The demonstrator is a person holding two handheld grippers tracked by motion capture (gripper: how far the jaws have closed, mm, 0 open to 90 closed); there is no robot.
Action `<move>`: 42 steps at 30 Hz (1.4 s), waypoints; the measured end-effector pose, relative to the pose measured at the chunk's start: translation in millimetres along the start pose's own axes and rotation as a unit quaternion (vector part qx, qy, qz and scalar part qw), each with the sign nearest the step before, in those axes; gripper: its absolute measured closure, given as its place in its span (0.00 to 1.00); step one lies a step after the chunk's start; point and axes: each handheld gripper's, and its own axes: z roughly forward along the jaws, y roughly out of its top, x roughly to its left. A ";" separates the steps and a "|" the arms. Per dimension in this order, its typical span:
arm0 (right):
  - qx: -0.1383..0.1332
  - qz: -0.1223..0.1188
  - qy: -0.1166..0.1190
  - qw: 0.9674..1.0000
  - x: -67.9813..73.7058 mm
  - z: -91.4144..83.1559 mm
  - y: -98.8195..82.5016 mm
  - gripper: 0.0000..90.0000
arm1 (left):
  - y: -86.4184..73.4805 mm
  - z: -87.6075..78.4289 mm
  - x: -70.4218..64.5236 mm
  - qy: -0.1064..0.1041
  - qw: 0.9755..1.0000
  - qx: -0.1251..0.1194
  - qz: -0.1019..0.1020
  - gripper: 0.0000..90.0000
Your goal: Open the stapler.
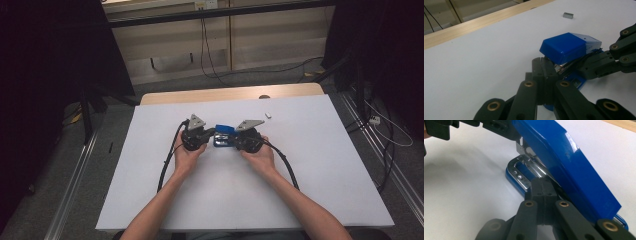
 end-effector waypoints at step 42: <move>-0.041 -0.005 -0.034 0.999 20.2 0.3 23.5 1.00 | 13.4 -4.7 -5.4 -0.006 1.000 -0.026 -0.008 1.00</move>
